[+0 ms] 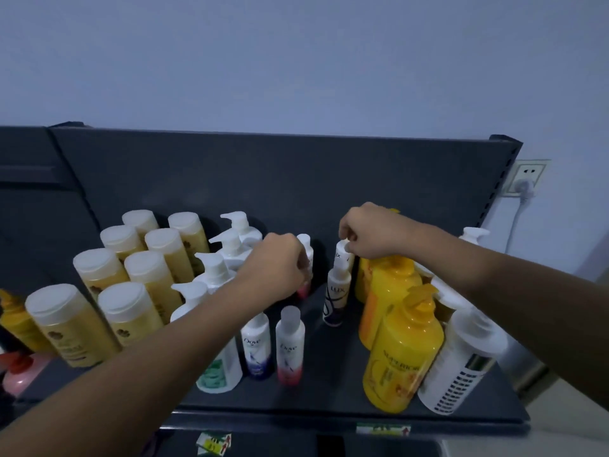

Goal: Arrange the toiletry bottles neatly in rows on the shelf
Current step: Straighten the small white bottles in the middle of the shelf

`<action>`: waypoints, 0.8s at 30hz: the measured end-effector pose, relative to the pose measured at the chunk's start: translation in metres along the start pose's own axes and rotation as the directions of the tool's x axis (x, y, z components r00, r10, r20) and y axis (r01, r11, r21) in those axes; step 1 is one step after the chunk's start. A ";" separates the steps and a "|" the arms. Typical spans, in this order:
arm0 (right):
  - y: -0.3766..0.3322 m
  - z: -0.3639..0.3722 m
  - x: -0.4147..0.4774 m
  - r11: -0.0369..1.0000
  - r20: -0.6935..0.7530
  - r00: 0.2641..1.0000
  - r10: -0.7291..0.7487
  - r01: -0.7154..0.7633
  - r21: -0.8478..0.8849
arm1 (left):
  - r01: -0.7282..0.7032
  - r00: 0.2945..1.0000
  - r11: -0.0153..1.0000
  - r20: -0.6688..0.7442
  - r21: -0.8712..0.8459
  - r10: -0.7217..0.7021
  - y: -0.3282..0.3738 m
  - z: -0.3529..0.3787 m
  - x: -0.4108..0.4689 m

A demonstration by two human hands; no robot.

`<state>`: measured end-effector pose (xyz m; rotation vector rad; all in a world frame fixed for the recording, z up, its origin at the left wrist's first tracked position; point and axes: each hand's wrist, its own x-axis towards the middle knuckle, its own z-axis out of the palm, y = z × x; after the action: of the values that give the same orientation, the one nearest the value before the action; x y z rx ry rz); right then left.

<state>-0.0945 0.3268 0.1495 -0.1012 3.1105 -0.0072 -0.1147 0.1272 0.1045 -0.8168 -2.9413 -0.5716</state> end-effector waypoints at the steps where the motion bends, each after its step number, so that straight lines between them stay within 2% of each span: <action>1: 0.000 -0.001 0.011 1.000 0.013 1.000 -0.001 0.001 -0.029 | -0.002 1.000 1.000 0.009 -0.022 0.002 0.002 0.007 0.008; 6: 0.008 0.004 0.063 0.957 0.054 0.999 -0.007 0.022 -0.289 | -0.049 0.998 0.996 0.034 -0.080 0.052 0.020 0.037 0.042; 9: 0.017 0.013 0.085 0.934 0.143 0.989 -0.022 0.071 -0.350 | -0.063 0.995 0.993 0.067 -0.104 0.071 0.025 0.048 0.056; 12: 0.024 0.025 0.098 0.936 0.223 0.975 -0.006 0.084 -0.342 | -0.107 0.986 0.991 0.120 -0.077 0.116 0.026 0.056 0.062; 15: 0.028 0.034 0.100 0.943 0.230 0.973 -0.019 0.094 -0.321 | -0.163 0.979 0.985 0.115 -0.050 0.168 0.023 0.060 0.065; 24: 0.028 0.033 0.084 0.966 0.249 0.951 -0.182 0.220 -0.137 | -0.144 0.985 0.989 0.096 -0.012 0.145 0.031 0.052 0.057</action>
<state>-0.1791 0.3493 0.1135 -0.3935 2.8454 0.2372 -0.1452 0.1984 0.0737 -1.0776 -2.9334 -0.5438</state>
